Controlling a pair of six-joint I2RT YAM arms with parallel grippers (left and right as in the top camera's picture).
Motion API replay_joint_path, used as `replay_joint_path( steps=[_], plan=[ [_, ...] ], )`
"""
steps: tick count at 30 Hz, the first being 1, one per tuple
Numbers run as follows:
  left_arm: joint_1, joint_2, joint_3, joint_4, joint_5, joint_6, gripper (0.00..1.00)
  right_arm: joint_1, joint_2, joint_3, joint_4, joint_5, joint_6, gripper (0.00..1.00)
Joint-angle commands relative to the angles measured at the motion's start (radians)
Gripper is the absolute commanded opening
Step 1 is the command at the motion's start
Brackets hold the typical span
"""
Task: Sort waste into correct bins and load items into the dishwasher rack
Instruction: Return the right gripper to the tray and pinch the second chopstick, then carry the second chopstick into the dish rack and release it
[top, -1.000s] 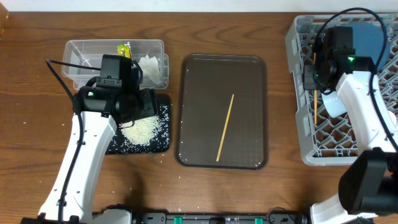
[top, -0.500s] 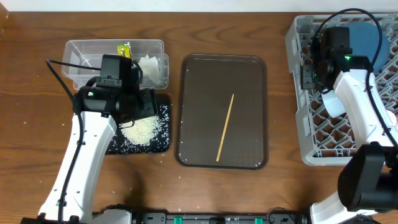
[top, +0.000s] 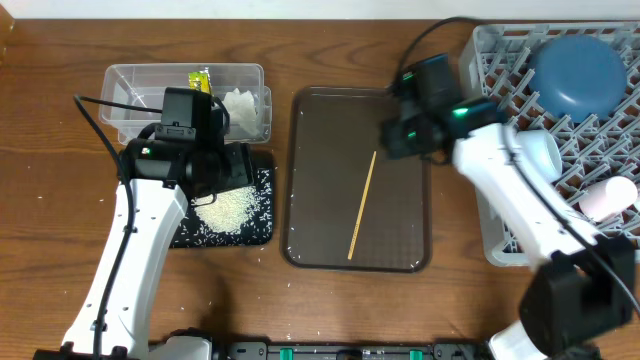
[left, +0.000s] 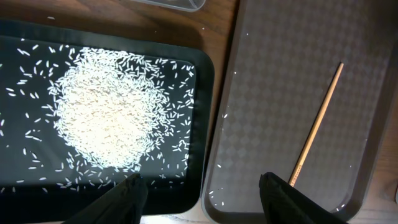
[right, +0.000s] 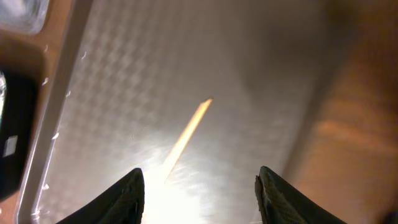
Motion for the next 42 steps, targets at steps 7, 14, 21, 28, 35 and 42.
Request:
replay_joint_path(
  steps=[7,14,21,28,35,42],
  plan=[
    [0.003,0.002,-0.010,-0.003,-0.013,0.010,0.62,0.167,0.252,-0.024,-0.021,0.034,0.296,0.56],
    [0.003,0.002,-0.010,-0.003,-0.013,0.010,0.62,0.189,0.376,-0.024,-0.024,0.043,0.377,0.51],
    [0.003,0.002,-0.010,-0.003,-0.013,0.010,0.62,0.174,0.375,-0.018,-0.039,0.138,0.393,0.05],
    [0.003,0.002,-0.010,-0.003,-0.013,0.010,0.62,0.069,0.275,0.038,-0.066,0.136,0.216,0.01],
    [0.003,0.002,-0.010,-0.003,-0.013,0.010,0.62,-0.051,0.047,0.082,-0.088,0.119,-0.028,0.01],
    [0.003,0.002,-0.010,-0.003,-0.013,0.010,0.62,-0.202,-0.154,0.098,-0.111,0.121,-0.220,0.01]
  ],
)
